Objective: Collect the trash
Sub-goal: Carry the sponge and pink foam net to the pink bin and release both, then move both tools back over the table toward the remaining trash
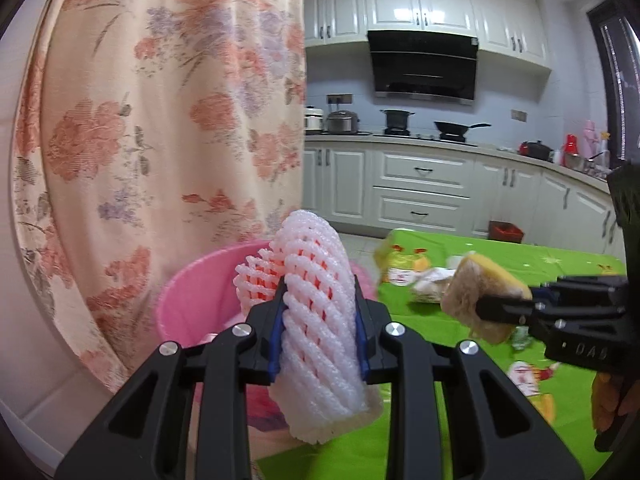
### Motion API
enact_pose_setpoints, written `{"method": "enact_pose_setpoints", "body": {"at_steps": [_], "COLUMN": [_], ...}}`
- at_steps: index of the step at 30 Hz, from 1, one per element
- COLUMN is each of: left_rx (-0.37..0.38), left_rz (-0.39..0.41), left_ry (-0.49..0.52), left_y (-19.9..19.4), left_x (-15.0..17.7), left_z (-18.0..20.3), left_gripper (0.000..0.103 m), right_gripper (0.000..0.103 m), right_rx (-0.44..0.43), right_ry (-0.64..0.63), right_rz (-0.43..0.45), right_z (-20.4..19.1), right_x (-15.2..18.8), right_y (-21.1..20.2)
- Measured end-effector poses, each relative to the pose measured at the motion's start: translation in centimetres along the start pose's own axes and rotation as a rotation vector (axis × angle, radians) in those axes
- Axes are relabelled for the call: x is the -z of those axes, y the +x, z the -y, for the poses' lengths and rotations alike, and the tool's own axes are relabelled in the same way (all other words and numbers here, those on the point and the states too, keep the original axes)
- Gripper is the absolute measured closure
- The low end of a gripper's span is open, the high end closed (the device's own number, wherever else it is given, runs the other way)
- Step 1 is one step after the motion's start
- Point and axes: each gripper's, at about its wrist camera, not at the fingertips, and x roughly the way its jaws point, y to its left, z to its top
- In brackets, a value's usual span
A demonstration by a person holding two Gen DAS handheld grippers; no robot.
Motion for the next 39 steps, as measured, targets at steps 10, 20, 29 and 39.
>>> {"method": "enact_pose_setpoints", "body": {"at_steps": [10,20,29,39], "left_rx": [-0.036,-0.059,-0.135,-0.124], "left_rz": [-0.026,-0.074,-0.062,-0.068], "left_ry": [-0.008,-0.074,-0.130,-0.148], "left_y": [3.5,7.0,6.9,4.6], "left_x": [-1.2,-1.9,-1.4,0.1], "left_z": [-4.4,-7.5,-8.7,-6.8], "left_gripper": [0.074,0.063,0.024,0.012], "right_gripper": [0.077,0.076,0.036,0.036], "right_rx": [-0.061,-0.091,-0.100,-0.007], "right_ry": [-0.061,-0.055,-0.030,0.084], "right_rz": [-0.007,-0.024,0.015,0.001], "right_z": [-2.5,-2.6,-1.7,2.3], "right_x": [-4.6,-7.4,-7.2,-2.5], "right_y": [6.3,11.4,10.7,6.0]}}
